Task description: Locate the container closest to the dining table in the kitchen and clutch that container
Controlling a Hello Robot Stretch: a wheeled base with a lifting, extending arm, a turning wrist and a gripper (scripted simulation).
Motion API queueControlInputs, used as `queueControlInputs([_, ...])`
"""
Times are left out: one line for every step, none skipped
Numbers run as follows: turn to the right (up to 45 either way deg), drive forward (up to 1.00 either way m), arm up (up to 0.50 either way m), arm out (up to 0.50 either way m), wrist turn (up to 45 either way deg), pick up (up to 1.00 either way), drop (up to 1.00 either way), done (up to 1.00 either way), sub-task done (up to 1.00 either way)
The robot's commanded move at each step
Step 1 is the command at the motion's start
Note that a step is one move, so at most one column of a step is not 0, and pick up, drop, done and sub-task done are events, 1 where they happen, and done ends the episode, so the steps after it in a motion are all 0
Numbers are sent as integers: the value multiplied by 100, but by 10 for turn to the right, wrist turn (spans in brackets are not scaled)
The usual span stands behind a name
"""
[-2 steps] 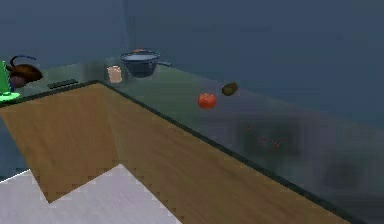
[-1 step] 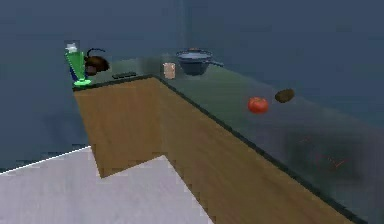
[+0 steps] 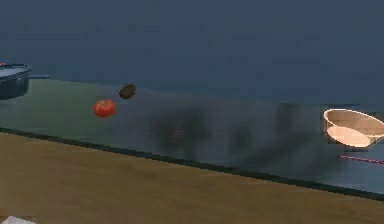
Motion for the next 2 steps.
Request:
queueControlInputs([270, 0, 0, 0, 0, 0, 0, 0, 0])
queueControlInputs([0, 35, 0, 0, 0, 0, 0, 0, 0])
